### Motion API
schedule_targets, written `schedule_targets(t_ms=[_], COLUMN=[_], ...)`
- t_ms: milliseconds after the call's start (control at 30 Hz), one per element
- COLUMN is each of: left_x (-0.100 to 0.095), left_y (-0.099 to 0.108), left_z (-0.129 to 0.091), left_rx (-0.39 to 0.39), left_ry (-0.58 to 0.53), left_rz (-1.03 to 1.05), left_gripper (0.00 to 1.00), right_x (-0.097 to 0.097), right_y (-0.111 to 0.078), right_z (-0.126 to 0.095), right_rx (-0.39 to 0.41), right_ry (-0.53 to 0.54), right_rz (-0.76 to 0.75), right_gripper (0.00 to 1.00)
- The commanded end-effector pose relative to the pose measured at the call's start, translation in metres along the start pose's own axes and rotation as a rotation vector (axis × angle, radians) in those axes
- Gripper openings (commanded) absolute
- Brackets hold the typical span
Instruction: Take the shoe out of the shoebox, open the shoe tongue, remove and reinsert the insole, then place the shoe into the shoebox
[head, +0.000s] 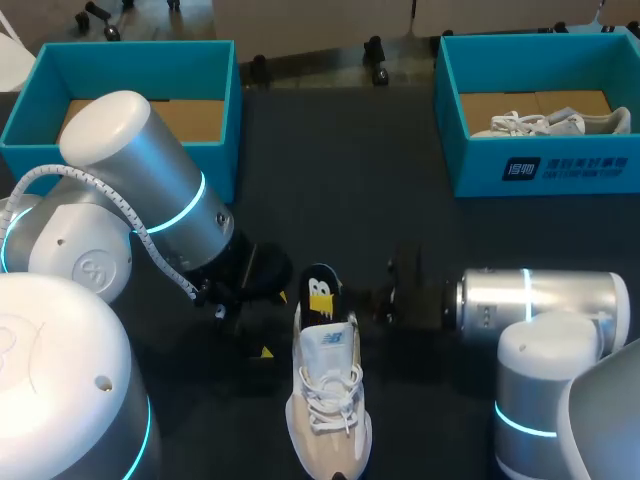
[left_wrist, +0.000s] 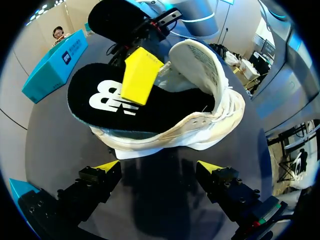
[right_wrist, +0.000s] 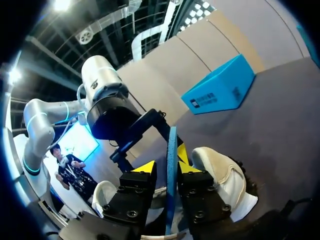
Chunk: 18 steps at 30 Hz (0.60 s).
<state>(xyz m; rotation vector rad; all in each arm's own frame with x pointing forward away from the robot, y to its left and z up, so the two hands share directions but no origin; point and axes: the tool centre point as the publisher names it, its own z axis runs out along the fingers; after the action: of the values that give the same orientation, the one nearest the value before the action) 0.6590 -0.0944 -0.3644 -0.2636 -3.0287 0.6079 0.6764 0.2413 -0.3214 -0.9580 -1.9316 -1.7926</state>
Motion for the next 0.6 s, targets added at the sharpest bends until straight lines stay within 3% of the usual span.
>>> schedule_targets(t_ms=[33, 67, 100, 600], left_x=[0.001, 0.001, 0.001, 0.001], left_y=[0.001, 0.001, 0.001, 0.001], left_z=[0.000, 0.000, 0.000, 0.000], left_rx=[0.002, 0.002, 0.002, 0.002], left_ry=[-0.002, -0.002, -0.002, -0.002], left_rz=[0.000, 0.000, 0.000, 0.000], left_gripper=[1.00, 1.00, 1.00, 1.00], right_x=[-0.008, -0.010, -0.012, -0.008], right_y=[-0.001, -0.001, -0.001, -0.026], right_z=[0.000, 0.000, -0.001, 0.006], right_rx=[-0.032, -0.042, -0.042, -0.004], right_ry=[0.011, 0.015, 0.018, 0.018], right_rz=[0.012, 0.017, 0.019, 0.168], right_gripper=[0.12, 0.02, 0.00, 0.00])
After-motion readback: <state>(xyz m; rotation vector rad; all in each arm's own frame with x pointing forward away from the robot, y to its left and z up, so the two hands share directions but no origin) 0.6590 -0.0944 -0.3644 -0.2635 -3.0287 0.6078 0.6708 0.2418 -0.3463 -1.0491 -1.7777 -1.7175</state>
